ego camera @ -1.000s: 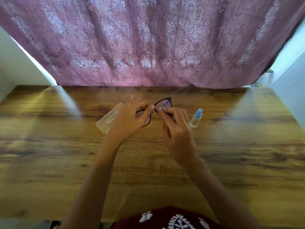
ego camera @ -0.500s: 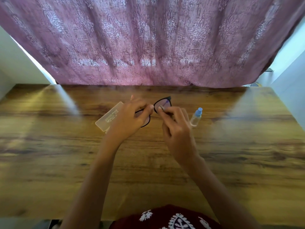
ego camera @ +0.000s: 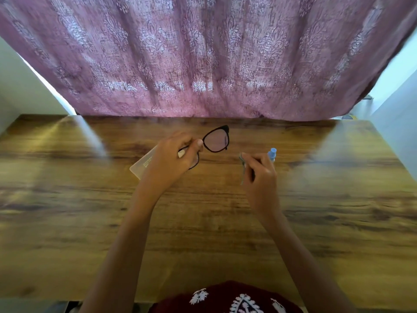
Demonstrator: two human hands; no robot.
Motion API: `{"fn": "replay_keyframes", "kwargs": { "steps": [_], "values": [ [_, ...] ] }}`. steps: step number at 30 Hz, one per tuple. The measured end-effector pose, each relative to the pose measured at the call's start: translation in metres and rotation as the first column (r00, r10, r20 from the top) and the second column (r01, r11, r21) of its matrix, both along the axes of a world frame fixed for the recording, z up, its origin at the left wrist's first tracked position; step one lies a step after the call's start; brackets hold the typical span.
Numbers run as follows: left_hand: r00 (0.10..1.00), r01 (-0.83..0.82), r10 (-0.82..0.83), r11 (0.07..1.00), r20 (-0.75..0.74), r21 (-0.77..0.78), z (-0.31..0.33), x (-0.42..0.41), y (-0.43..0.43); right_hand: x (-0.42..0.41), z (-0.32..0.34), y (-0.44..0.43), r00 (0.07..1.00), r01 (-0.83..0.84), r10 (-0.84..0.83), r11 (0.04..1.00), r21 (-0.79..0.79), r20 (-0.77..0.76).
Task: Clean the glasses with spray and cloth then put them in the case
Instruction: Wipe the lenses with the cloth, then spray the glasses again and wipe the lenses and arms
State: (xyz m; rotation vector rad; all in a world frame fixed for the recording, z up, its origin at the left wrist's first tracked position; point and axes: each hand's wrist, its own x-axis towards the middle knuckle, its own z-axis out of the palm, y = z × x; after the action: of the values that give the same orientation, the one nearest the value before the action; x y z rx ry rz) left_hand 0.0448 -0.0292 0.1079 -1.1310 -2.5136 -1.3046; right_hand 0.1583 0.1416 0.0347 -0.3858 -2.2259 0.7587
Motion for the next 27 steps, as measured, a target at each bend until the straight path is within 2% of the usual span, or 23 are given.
{"fn": "replay_keyframes", "kwargs": {
  "steps": [4, 9, 11, 12, 13, 14, 15, 16, 17, 18, 20, 23, 25, 27],
  "values": [
    [1.000, 0.025, -0.025, 1.000, -0.002, -0.001, -0.004, -0.002, 0.001, -0.002, -0.040, 0.006, 0.983, -0.010, 0.000, 0.999, 0.048, 0.184],
    [0.999, 0.017, -0.018, 1.000, -0.040, -0.013, -0.010, -0.004, 0.002, -0.006, -0.061, 0.014, 0.923, -0.012, 0.004, 1.000, 0.020, 0.385],
    [0.998, 0.003, -0.004, 1.000, -0.066, -0.010, -0.011, -0.003, 0.002, -0.009, -0.048, 0.014, 0.922, 0.002, 0.010, 1.000, -0.031, 0.387],
    [0.997, -0.004, 0.004, 1.000, -0.077, -0.006, -0.011, -0.002, 0.002, -0.010, -0.036, 0.014, 0.935, 0.021, 0.024, 0.992, -0.123, 0.353],
    [0.996, -0.006, 0.006, 1.000, -0.092, 0.000, -0.010, -0.001, 0.003, -0.011, -0.019, 0.013, 0.948, 0.036, 0.064, 0.951, -0.306, 0.311],
    [0.994, 0.002, -0.001, 1.000, -0.109, 0.005, -0.010, 0.000, 0.003, -0.012, -0.002, 0.011, 0.961, 0.005, 0.149, 0.831, -0.556, 0.232],
    [0.991, 0.018, -0.017, 1.000, -0.130, 0.009, -0.011, -0.001, 0.003, -0.011, 0.015, 0.011, 0.966, -0.096, 0.247, 0.615, -0.782, 0.076],
    [0.989, 0.031, -0.029, 0.999, -0.143, 0.010, -0.012, -0.002, 0.004, -0.010, 0.030, 0.012, 0.950, -0.217, 0.295, 0.383, -0.898, -0.104],
    [0.991, 0.036, -0.035, 0.999, -0.133, 0.007, -0.014, -0.004, 0.004, -0.009, 0.041, 0.014, 0.918, -0.323, 0.311, 0.218, -0.921, -0.248],
    [0.995, 0.030, -0.030, 1.000, -0.096, 0.003, -0.016, -0.005, 0.004, -0.009, 0.050, 0.014, 0.882, -0.400, 0.317, 0.110, -0.910, -0.350],
    [1.000, 0.021, -0.021, 1.000, -0.022, 0.001, -0.021, -0.007, 0.004, -0.011, 0.063, 0.011, 0.848, -0.456, 0.312, 0.015, -0.890, -0.430],
    [1.000, -0.011, 0.011, 1.000, -0.012, -0.012, -0.026, -0.008, 0.006, -0.016, 0.071, 0.006, 0.860, -0.438, 0.274, -0.040, -0.898, -0.431],
    [0.999, -0.042, 0.042, 0.999, -0.021, 0.002, -0.025, -0.006, 0.006, -0.020, 0.073, 0.002, 0.866, -0.430, 0.273, -0.019, -0.903, -0.418],
    [0.997, -0.071, 0.072, 0.996, -0.019, 0.050, -0.021, -0.002, 0.005, -0.024, 0.074, -0.003, 0.877, -0.419, 0.292, 0.081, -0.904, -0.380]
  ]
}}
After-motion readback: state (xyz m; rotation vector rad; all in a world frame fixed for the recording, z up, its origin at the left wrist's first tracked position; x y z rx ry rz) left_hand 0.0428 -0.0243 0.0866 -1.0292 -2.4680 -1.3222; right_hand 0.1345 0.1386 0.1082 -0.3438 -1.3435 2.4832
